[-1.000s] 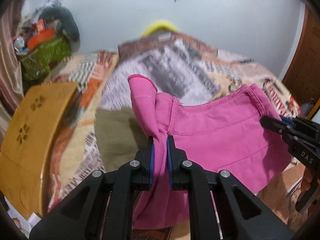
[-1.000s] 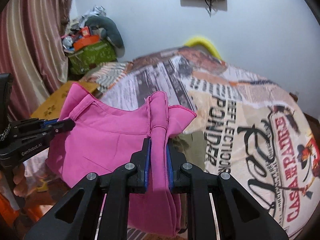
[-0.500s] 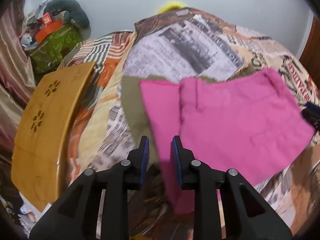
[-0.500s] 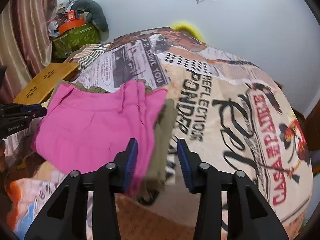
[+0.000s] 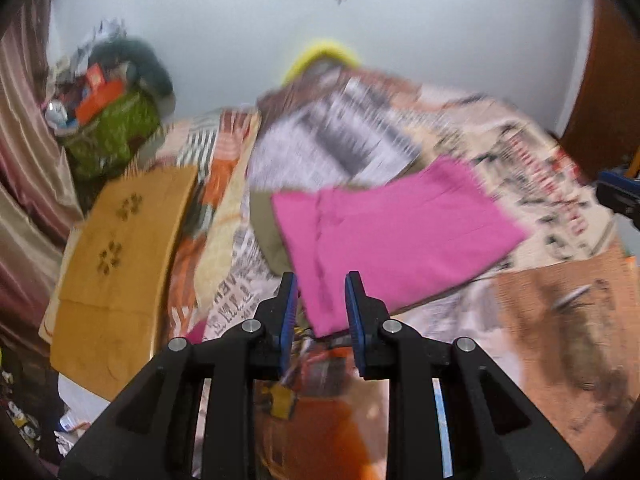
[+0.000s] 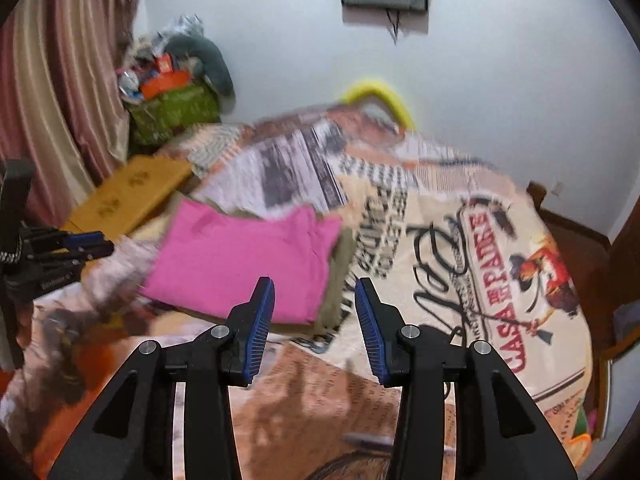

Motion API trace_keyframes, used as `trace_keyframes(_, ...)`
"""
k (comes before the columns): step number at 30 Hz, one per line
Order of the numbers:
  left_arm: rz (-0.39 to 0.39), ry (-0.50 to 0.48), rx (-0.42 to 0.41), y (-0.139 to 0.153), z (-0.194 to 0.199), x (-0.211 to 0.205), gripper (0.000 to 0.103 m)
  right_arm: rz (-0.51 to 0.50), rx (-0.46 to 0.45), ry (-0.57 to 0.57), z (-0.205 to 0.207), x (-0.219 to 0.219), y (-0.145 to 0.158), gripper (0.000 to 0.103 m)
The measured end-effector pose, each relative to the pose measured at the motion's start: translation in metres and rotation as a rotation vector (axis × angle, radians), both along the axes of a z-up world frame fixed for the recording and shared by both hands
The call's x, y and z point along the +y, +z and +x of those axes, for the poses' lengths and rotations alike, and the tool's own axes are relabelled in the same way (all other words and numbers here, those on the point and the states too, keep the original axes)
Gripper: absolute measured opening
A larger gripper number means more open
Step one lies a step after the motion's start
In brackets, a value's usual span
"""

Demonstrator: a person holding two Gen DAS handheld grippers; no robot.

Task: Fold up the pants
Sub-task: 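Lower the folded pink pants onto the bed and open both grippers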

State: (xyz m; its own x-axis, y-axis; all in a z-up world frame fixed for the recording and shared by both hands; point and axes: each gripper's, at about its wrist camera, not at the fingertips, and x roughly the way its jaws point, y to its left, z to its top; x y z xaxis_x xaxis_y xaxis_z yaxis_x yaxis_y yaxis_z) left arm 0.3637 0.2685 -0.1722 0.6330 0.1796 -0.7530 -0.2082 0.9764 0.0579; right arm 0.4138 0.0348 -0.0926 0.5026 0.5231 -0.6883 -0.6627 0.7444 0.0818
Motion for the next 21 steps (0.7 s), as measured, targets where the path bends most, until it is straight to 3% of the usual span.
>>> trace_keyframes(6,-0.034,-0.059,-0.189,0.097,-0.068,-0.043,0.025,0.166,-0.146,0.012,-0.057,-0.027,0.084,0.038)
trace_keyframes(10,0.021,-0.077,-0.325,0.155,-0.125,-0.079,0.025,0.236,-0.269,0.005,-0.103,-0.05,0.127,0.038)
trace_keyframes(16,0.052,-0.077,-0.497,0.206,-0.204,-0.114,0.025,0.359,-0.358,0.022,-0.169,-0.084,0.169,0.038)
trace_keyframes(21,0.091,-0.059,-0.614,0.224,-0.26,-0.137,0.025,0.454,-0.395,0.054,-0.215,-0.103,0.188,0.038)
